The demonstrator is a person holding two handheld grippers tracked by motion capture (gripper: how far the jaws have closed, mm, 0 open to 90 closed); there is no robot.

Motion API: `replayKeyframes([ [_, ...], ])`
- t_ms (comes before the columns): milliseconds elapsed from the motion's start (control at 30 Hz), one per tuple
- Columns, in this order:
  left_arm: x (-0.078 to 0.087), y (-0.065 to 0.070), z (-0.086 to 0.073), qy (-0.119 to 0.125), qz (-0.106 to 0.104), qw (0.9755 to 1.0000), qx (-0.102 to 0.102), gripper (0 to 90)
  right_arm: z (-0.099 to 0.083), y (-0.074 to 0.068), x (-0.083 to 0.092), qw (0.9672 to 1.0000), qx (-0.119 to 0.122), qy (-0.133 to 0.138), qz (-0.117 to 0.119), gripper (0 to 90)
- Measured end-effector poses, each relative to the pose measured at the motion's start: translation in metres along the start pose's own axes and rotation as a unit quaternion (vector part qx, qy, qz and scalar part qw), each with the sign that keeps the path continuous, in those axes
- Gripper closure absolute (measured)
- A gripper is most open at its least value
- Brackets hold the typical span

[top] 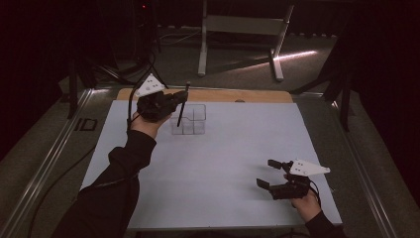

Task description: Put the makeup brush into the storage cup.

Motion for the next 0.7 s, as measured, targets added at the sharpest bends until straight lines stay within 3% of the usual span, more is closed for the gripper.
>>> replayKeyframes([
  [267,-0.006,-0.004,0.001,0.024,0.035,0.9991,0.004,86.2,0.0,0.0,0.0,1.0,0.0,0.001,0.001,13.7],
  [433,-0.014,-0.008,-0.002,0.039,0.05,0.9977,0.021,86.2,0.0,0.0,0.0,1.0,0.001,0.001,0.001,13.7],
  [700,-0.021,-0.009,-0.003,0.045,0.077,0.9959,0.012,86.2,0.0,-0.001,0.0,1.0,0.001,0.001,0.003,13.7],
])
Point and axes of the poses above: each handheld gripper's, and its own axes: x roughly backward along the jaws, z roughly out of its top, y roughly to its right, the point moved 2 cm from there along -x, roughly forward along the jaws, and after that the axes turned 9 degrees about -z, right-handed, at the moved point
